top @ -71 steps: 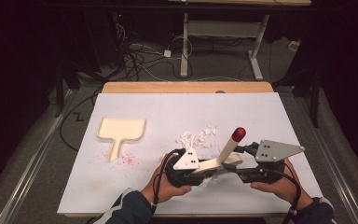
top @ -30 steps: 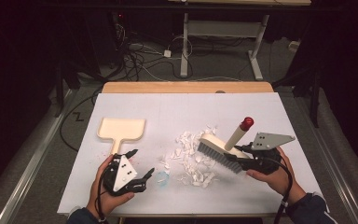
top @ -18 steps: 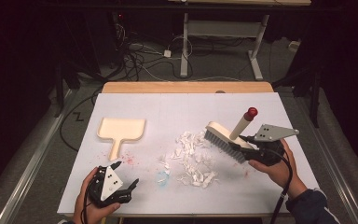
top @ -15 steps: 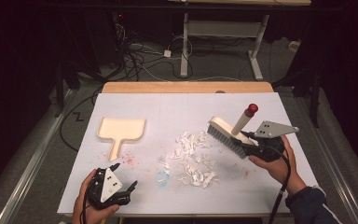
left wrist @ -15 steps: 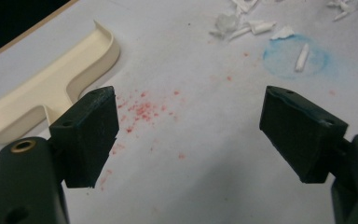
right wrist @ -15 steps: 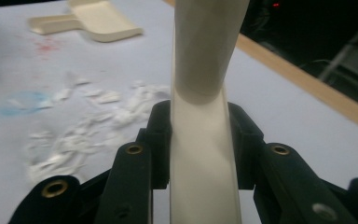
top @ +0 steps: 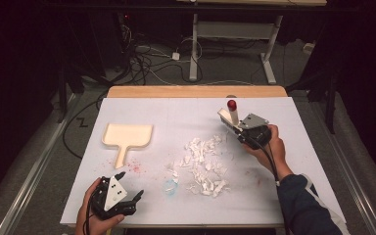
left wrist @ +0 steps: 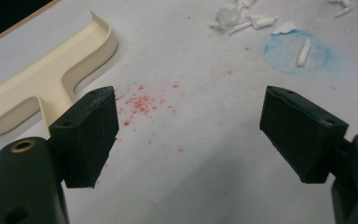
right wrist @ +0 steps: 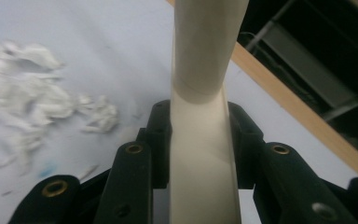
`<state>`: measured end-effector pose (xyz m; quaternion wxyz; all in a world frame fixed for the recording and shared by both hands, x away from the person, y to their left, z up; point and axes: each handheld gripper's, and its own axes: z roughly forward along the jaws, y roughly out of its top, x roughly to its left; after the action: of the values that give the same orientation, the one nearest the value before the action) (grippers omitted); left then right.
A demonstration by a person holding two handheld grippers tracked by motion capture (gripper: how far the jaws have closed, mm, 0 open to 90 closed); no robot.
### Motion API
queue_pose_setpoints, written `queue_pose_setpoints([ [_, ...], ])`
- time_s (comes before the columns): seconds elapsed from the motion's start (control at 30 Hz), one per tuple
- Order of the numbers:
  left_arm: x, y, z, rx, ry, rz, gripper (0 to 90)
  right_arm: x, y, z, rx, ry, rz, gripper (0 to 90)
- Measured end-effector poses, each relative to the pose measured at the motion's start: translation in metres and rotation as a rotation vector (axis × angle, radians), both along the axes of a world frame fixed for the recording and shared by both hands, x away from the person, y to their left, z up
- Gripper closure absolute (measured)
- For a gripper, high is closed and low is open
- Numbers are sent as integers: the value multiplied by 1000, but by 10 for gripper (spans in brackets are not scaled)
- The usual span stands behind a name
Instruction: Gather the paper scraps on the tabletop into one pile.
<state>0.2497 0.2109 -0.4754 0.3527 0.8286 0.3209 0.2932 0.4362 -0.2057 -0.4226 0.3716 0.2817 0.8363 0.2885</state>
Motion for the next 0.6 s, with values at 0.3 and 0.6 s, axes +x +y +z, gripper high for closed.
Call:
queue_pose_setpoints([
  [0.3,-2,-1,-2,16,17,-15,186,9,15,-14,8,20,20,684],
  [0.6,-1,-4,-3,27,29,-24,186,-23,43,-18,57,75,237,682],
])
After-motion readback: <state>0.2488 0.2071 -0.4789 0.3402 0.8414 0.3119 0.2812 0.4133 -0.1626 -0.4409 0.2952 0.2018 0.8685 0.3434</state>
